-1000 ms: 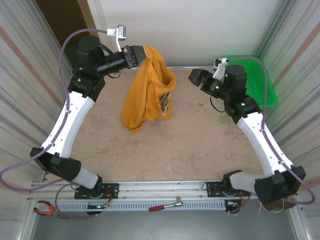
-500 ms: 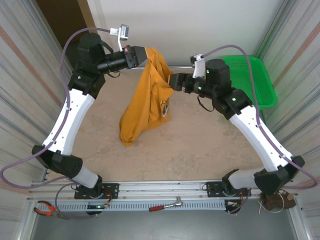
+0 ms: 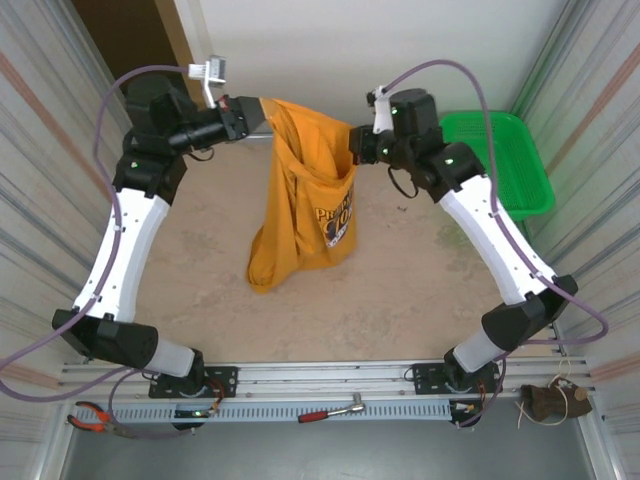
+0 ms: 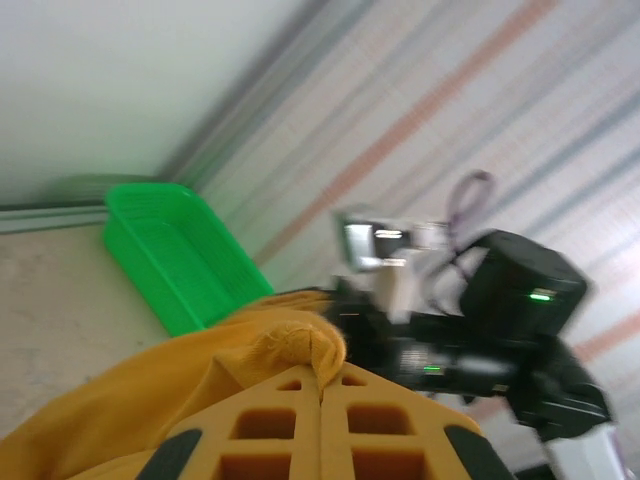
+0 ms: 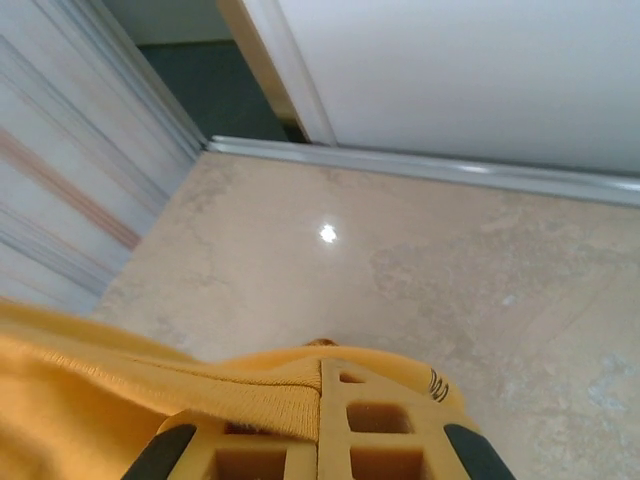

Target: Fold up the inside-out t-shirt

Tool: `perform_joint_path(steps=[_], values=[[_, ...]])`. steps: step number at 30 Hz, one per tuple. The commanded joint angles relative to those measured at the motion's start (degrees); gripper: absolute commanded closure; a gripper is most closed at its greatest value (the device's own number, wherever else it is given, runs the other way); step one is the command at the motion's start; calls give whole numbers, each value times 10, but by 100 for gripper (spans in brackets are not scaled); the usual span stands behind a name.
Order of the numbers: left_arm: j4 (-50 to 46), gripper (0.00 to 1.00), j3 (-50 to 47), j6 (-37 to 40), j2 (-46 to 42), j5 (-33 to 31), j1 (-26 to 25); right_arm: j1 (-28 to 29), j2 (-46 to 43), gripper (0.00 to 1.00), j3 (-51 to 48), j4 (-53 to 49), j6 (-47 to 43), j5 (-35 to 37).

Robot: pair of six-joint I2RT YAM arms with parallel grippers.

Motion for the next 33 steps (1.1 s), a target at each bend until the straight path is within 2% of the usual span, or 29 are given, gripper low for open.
perform_joint_path(steps=[1, 4, 7, 18, 21, 23, 28, 29, 30, 31, 33], values=[[40, 100, 13, -24, -9, 8, 37, -27, -67, 100, 95, -27, -4, -99], [35, 100, 43, -26, 2, 8, 42, -57, -87, 100, 126, -5, 43, -203], [47, 100, 69, -41, 6, 9, 42, -71, -96, 100, 121, 16, 72, -240], [204, 98, 116, -154, 2, -10, 41, -108, -119, 100, 38, 51, 93, -212], [192, 98, 122, -146, 9, -11, 31, -115, -131, 100, -2, 64, 95, -193], [168, 97, 105, -123, 12, -12, 16, -120, -140, 100, -58, 75, 97, -178], [149, 100, -25, -69, 30, -27, -53, -138, -164, 100, -258, 140, 115, -144], [150, 100, -43, -62, 39, -25, -65, -141, -164, 91, -286, 141, 110, -139], [146, 100, -59, -56, 49, -27, -77, -144, -168, 73, -309, 138, 96, -134], [148, 100, -73, -53, 57, -28, -88, -144, -180, 60, -330, 131, 87, -122], [157, 100, -91, -54, 64, -32, -105, -144, -215, 48, -359, 133, 84, -124]])
